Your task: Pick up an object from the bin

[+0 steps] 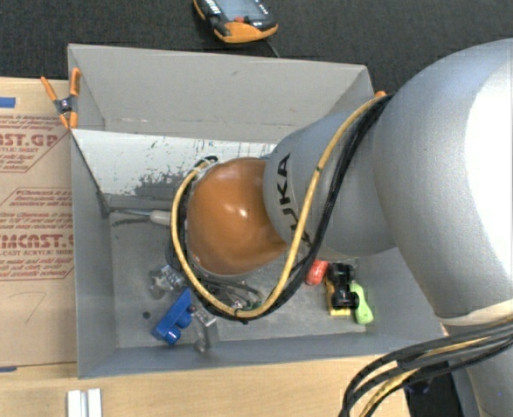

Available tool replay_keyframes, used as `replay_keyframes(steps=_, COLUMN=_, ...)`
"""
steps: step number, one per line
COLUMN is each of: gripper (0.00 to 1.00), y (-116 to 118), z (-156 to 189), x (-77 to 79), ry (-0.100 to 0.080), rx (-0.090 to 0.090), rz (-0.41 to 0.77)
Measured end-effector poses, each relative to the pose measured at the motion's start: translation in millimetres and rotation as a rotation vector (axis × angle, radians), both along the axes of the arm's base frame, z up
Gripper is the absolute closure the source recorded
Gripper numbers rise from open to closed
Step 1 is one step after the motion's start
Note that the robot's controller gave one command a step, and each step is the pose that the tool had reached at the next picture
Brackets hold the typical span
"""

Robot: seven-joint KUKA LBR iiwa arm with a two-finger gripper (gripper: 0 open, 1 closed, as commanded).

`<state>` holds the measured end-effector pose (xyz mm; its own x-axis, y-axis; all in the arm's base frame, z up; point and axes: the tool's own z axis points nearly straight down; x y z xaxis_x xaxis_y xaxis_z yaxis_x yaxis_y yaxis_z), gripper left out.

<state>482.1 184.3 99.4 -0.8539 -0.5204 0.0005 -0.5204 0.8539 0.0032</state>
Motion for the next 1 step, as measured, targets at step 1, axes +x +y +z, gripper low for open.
replay_keyframes(steps=1, gripper=0.00, y=-1.1, z=-29.5, x=4.9, ry=-0.021, rx=0.004, rz=0.328)
